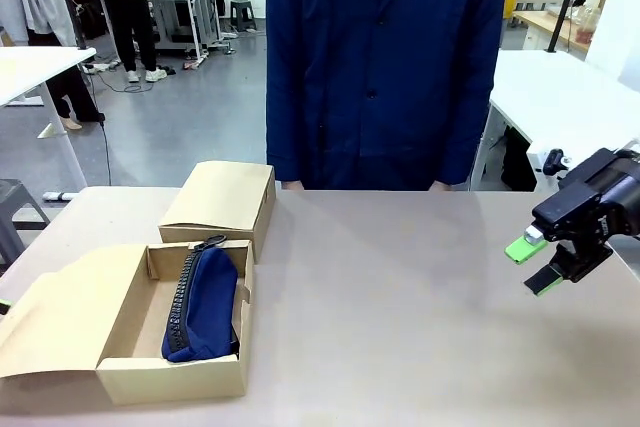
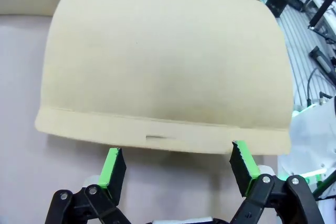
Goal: Place items inside the box.
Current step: Close the lid of the Mailer Box closest to the robot.
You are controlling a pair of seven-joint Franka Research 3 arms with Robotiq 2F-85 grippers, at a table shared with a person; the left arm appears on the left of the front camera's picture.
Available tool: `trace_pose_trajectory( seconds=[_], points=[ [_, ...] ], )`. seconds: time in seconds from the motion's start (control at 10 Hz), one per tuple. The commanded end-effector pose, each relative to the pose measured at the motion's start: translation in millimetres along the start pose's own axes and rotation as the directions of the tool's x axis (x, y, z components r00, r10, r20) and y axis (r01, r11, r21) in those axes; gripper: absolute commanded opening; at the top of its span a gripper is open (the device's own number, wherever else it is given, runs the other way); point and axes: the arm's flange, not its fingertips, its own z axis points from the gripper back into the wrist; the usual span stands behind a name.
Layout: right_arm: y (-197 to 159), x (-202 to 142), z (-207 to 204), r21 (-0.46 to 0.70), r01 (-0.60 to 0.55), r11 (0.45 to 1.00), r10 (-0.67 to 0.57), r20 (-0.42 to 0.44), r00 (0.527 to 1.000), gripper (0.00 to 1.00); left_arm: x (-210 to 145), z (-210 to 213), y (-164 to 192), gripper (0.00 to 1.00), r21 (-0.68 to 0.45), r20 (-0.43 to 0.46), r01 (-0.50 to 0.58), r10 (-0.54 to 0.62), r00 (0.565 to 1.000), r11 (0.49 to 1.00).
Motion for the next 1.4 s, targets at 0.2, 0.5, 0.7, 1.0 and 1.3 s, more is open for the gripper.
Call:
trace_pose_trajectory(
  seconds=[0.2,0.5,0.7,1.0,1.3],
  points=[
    [1.6,-1.3,0.5,0.011,0.002,1.0,-0.002,0.0,1.0,1.0,-10.5,-15.1,22.3,1.0,-0.038,0.031,0.004,-0.003,1.0,0.999],
    [1.6,-1.3,0.5,0.011,0.002,1.0,-0.002,0.0,1.0,1.0,-28.3,-4.7,18.9,1.0,0.026,-0.024,0.114,-0.113,0.993,0.993],
    [1.6,-1.3,0.5,0.011,0.002,1.0,-0.002,0.0,1.0,1.0,-38.4,0.1,20.7,1.0,0.033,-0.044,0.168,-0.166,0.985,0.985],
    [1.6,-1.3,0.5,0.011,0.002,1.0,-0.002,0.0,1.0,1.0,-50.9,0.6,24.7,1.0,0.041,-0.049,0.15,-0.148,0.988,0.988],
    [1.6,-1.3,0.5,0.011,0.002,1.0,-0.002,0.0,1.0,1.0,-53.6,-9.8,33.7,1.0,0.019,-0.02,0.149,-0.149,0.989,0.989]
  ],
)
